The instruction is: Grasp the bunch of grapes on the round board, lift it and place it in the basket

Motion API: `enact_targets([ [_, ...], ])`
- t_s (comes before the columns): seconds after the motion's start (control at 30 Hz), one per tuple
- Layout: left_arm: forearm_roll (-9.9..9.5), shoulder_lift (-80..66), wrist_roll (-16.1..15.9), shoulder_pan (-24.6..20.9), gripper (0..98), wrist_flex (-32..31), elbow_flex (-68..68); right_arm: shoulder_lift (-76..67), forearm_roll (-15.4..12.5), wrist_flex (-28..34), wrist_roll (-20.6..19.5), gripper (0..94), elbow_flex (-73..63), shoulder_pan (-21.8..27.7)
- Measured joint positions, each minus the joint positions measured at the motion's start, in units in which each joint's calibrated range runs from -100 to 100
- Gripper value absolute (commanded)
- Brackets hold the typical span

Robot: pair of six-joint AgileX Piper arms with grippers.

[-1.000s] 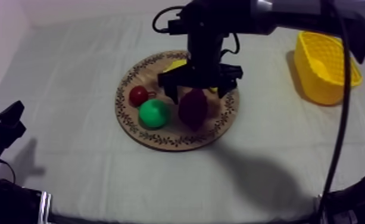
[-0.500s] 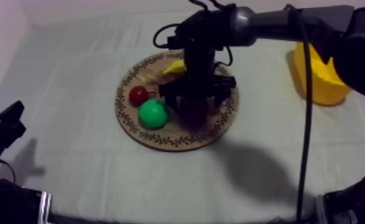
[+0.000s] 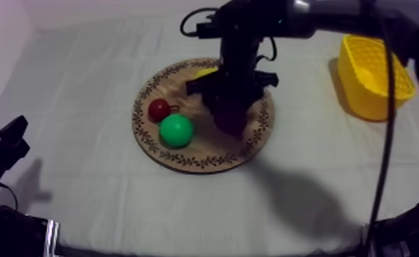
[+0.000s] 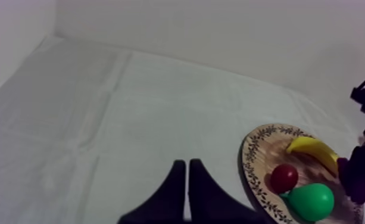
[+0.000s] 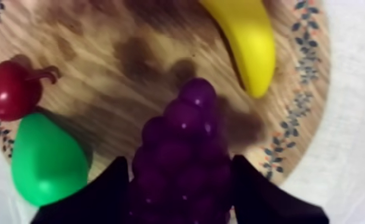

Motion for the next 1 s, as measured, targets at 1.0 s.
enact_targets([
  [1.0, 0.00, 0.00, 0.00, 0.00, 0.1, 0.00, 0.00, -34.55, 4.17, 4.16, 21.45, 28.3, -5.06, 27.13],
])
